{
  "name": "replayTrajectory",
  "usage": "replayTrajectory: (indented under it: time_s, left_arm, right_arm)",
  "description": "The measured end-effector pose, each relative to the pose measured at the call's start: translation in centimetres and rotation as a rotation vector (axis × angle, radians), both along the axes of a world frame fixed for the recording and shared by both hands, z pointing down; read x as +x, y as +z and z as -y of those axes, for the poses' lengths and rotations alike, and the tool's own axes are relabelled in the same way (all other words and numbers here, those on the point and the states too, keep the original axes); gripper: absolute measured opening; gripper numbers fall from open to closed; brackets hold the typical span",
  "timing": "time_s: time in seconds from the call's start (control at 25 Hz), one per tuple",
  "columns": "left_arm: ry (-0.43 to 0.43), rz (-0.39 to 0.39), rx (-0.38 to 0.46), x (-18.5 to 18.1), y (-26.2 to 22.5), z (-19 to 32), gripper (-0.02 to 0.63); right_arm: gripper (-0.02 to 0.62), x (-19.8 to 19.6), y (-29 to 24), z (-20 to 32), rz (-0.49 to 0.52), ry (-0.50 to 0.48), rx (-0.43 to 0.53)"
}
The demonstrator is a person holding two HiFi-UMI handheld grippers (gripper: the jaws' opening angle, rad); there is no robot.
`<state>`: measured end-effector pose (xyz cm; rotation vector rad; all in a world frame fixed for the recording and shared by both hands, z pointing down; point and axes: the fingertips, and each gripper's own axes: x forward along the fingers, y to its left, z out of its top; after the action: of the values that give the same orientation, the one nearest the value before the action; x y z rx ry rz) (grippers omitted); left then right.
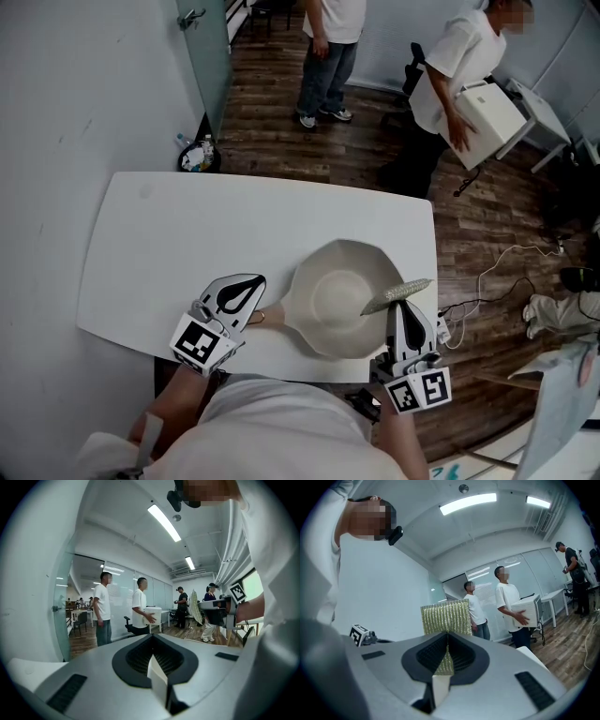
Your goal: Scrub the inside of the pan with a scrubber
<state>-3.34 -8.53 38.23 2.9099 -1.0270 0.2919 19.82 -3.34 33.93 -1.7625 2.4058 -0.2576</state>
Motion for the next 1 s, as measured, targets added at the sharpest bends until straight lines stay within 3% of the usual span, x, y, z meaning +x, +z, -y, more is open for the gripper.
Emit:
replayTrajectory:
  time_s: [0.2, 0.32, 0.52, 1.0]
  left_arm:
    - [-0.01, -0.024, -0.024, -0.4, 0.7, 0.1, 0.012]
    - [0.0, -0.001, -0.024, -0.6, 1.4, -0.1, 0.012]
    - [0.051, 0.066, -0.026, -0.8, 2.4, -0.3, 0.012]
    - [0.188, 0.126, -0.155, -0.4, 5.6, -1.6, 0.015]
  right_arm:
    - [0.025, -0.8, 0.0, -0.2, -0.014, -0.019, -0.001]
    - [0.025, -1.0, 0.4, -0.4, -0.022, -0.024, -0.006]
    - [0.025, -0.9, 1.2, -0.5, -0.023, -0.024, -0.019]
    - [0.025, -1.7, 2.7, -0.4, -0.016, -0.039, -0.044]
